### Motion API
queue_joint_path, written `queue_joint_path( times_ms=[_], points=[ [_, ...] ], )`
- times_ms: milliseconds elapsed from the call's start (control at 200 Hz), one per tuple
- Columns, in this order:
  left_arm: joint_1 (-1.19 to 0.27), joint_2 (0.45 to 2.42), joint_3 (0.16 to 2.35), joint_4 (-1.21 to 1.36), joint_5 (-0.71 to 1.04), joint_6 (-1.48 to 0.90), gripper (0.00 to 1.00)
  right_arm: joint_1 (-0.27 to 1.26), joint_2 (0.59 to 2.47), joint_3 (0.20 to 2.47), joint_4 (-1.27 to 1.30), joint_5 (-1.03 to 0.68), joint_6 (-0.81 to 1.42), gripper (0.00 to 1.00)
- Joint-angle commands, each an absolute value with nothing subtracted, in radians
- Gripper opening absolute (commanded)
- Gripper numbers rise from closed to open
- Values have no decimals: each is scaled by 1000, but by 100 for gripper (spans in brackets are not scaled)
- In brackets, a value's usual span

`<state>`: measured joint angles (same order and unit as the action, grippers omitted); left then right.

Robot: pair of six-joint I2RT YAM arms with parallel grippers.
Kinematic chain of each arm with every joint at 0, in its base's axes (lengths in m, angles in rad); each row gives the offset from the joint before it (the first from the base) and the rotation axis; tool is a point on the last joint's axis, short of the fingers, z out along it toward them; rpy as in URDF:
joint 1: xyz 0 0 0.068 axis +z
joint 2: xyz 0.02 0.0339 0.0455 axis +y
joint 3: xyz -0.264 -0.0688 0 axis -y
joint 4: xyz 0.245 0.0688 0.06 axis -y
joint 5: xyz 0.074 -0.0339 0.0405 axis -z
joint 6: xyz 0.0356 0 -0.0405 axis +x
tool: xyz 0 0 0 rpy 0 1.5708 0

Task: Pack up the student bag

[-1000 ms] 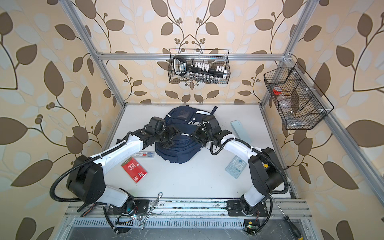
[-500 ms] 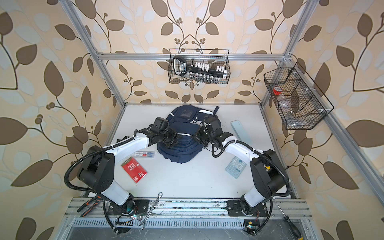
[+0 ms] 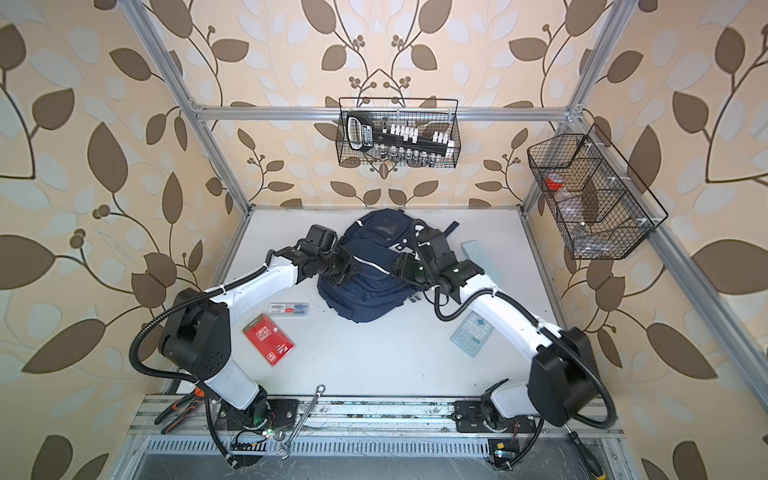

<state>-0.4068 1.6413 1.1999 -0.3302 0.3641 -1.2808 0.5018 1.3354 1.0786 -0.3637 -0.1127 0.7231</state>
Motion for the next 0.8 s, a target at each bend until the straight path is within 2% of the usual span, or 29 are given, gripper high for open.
queue_joint_path(
  times_ms=[0,90,225,345,530,795],
  points=[
    [-387,1624,1295,-343,417,-1212,0,476,1240,917,-344,30,488,65],
    [-382,1631,1325,-365,440,-1186,0,434,1228,831,-228,-76,438,63],
    [-380,1641,1354,-399,460,-1150,0,344,1386,859,-216,-250,397,49],
    [-379,1644,1344,-400,475,-1146,0,339,1483,897,-223,-187,387,48],
    [-379,1641,1331,-399,483,-1141,0,342,1517,925,-225,-200,363,49],
    [-379,1635,1327,-392,487,-1143,0,369,1586,970,-274,-98,303,50]
  ],
)
